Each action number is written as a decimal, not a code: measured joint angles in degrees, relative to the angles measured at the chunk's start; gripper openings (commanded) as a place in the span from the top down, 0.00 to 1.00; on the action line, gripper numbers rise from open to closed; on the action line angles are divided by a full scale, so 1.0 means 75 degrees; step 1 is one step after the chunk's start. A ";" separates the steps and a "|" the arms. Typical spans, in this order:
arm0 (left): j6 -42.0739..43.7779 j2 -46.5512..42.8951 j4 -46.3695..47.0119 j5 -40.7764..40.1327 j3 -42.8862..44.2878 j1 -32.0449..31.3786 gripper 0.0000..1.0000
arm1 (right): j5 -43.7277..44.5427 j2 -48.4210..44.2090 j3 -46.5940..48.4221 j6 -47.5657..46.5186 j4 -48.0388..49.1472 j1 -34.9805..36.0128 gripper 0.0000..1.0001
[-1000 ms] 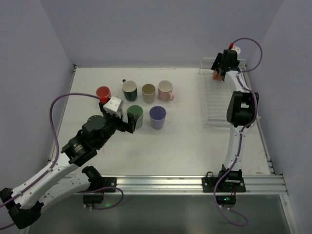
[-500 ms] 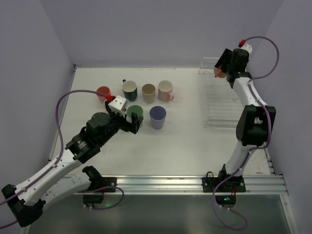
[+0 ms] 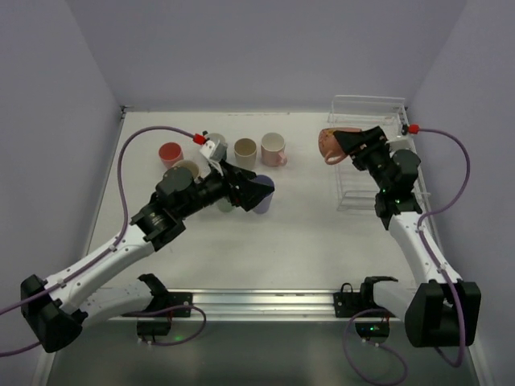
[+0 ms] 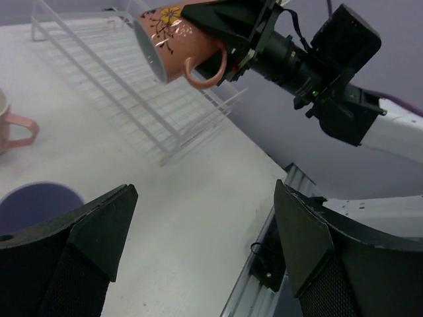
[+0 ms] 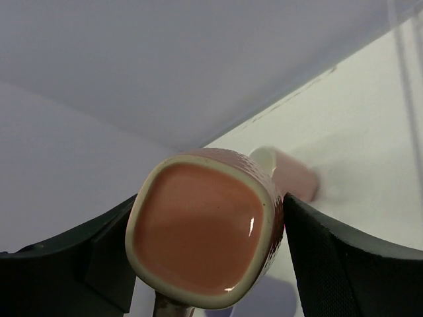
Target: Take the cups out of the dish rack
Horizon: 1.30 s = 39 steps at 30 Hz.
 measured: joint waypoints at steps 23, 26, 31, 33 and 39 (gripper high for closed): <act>-0.2285 0.3305 0.2716 0.1134 0.1093 -0.0466 0.39 | -0.2754 -0.0953 -0.2661 0.3188 0.3637 0.1075 0.59; -0.2381 0.3442 0.2804 0.1137 0.1102 -0.0495 0.54 | -0.2818 -0.0772 -0.2710 0.3395 0.4121 0.1105 0.59; -0.2567 0.3687 0.2906 0.1125 0.1110 -0.0551 0.88 | -0.2841 -0.0356 -0.2844 0.3765 0.4943 0.1105 0.58; -0.2655 0.3684 0.2973 0.1134 0.1122 -0.0562 1.00 | -0.2809 -0.0175 -0.2911 0.3969 0.5228 0.1110 0.54; -0.2308 0.3681 0.2037 0.1055 0.1594 -0.0615 1.00 | -0.2643 -0.0044 -0.3142 0.4264 0.5692 0.1157 0.05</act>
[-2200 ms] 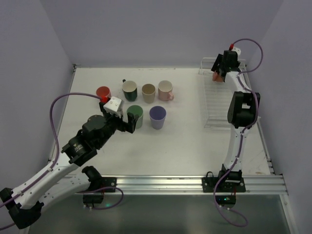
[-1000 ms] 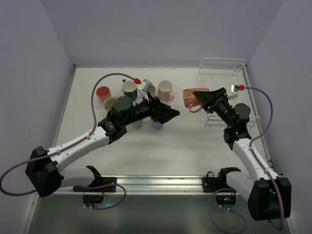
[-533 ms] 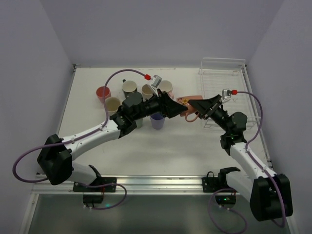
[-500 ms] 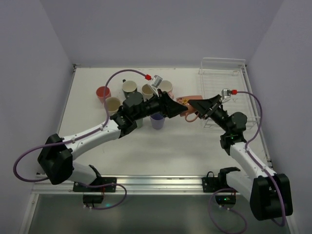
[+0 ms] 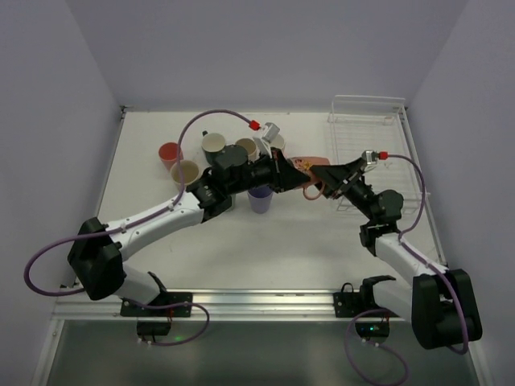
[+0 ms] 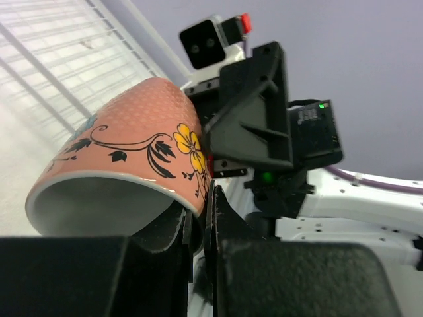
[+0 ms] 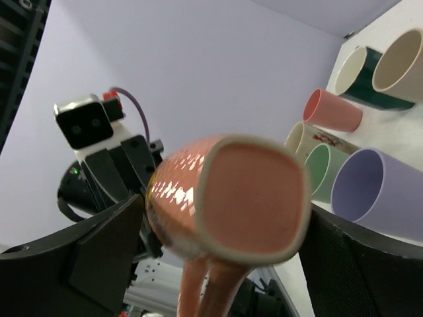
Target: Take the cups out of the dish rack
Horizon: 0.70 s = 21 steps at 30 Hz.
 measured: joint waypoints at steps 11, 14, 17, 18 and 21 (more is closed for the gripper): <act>0.2573 0.0799 -0.4797 -0.1387 0.3110 -0.0096 1.00 | 0.1323 -0.2769 0.1040 -0.3008 -0.5426 0.0184 0.01; 0.2970 0.1373 -0.5703 -0.1652 0.3984 -0.0143 1.00 | 0.2363 -0.3620 0.1507 -0.3987 -0.7041 0.0184 0.01; 0.3276 0.2017 -0.6441 -0.1915 0.4744 -0.0213 1.00 | 0.3177 -0.4342 0.1562 -0.4590 -0.8279 0.0187 0.01; 0.3360 0.2294 -0.6717 -0.1996 0.5042 -0.0254 1.00 | 0.3401 -0.4561 0.1533 -0.4730 -0.8644 0.0184 0.01; 0.3637 0.3264 -0.7571 -0.2247 0.6137 -0.0396 1.00 | 0.3958 -0.5254 0.1294 -0.5015 -0.9585 0.0187 0.01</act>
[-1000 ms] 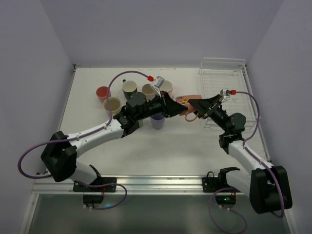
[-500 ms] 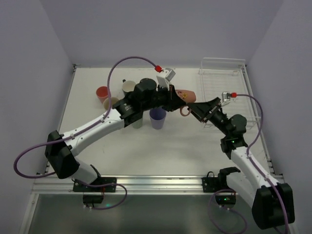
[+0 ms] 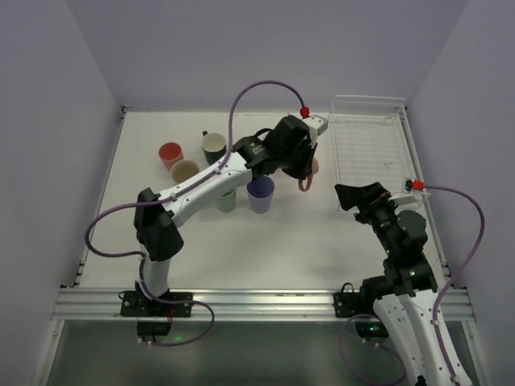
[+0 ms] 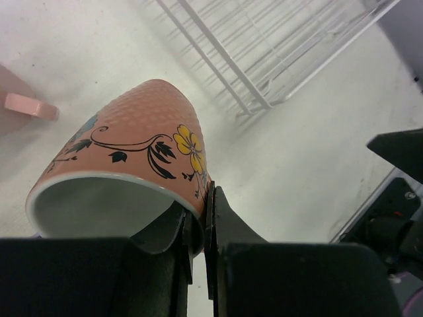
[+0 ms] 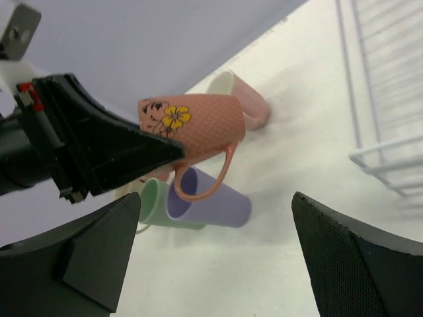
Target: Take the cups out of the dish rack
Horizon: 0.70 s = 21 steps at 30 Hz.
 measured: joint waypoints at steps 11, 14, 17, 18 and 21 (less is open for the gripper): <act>0.0513 0.2433 -0.1792 -0.0871 0.1725 -0.0493 1.00 | 0.0828 -0.1690 -0.0210 -0.0627 -0.2235 0.0000 0.01; 0.0551 0.2731 -0.2081 -0.1011 0.1749 -0.0487 1.00 | 0.0825 -0.1970 -0.0210 -0.0682 -0.2477 0.0000 0.01; 0.0621 0.3045 -0.2302 -0.1087 0.1982 -0.0475 1.00 | 0.0796 -0.2084 -0.0210 -0.0723 -0.2646 0.0000 0.01; 0.0644 0.3124 -0.2326 -0.1099 0.2028 -0.0475 1.00 | 0.0778 -0.2090 -0.0210 -0.0726 -0.2687 0.0000 0.01; 0.0697 0.3232 -0.2433 -0.1107 0.2092 -0.0475 1.00 | 0.0734 -0.2087 -0.0210 -0.0737 -0.2751 0.0000 0.01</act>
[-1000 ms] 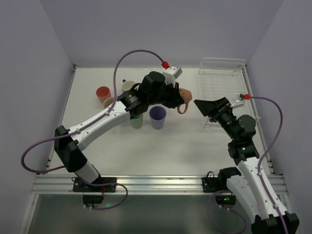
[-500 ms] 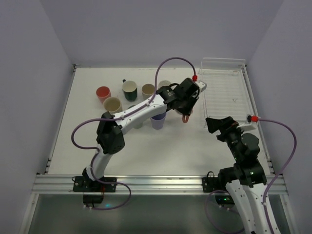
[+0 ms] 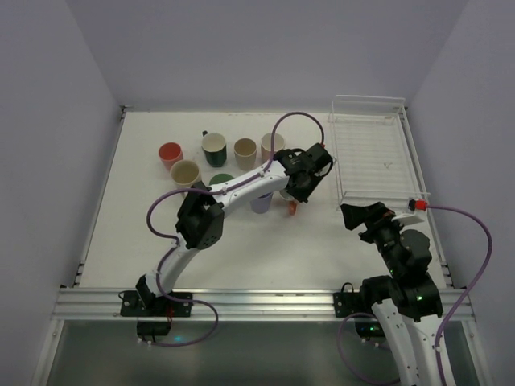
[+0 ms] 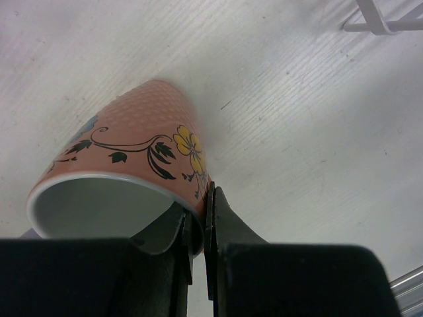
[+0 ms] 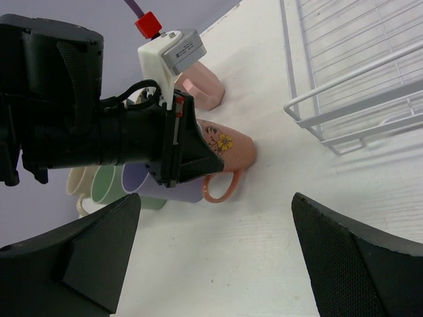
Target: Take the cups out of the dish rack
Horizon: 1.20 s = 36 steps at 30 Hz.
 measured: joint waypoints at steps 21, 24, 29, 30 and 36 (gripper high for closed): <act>0.0204 0.0079 -0.0006 -0.0460 0.0291 -0.0003 0.51 | 0.0003 -0.0015 0.0580 -0.0134 -0.0111 0.0000 0.01; 0.0204 0.0079 0.0006 -0.0554 0.0291 -0.0003 0.45 | 0.0003 -0.0017 0.0603 -0.0131 -0.0122 0.0000 0.01; 0.0245 -0.0012 0.0055 -0.0790 0.0291 -0.0003 0.14 | 0.0003 -0.0015 0.0772 -0.0137 -0.0213 0.0000 0.01; 0.0221 -0.0050 0.0079 -0.0842 0.0291 -0.0003 0.08 | 0.0006 -0.0015 0.0854 -0.0137 -0.0259 0.0000 0.01; 0.0233 -0.0772 0.0466 -0.1387 0.0306 -0.0003 0.00 | 0.0079 -0.0119 0.1352 -0.0137 -0.0332 0.0000 0.01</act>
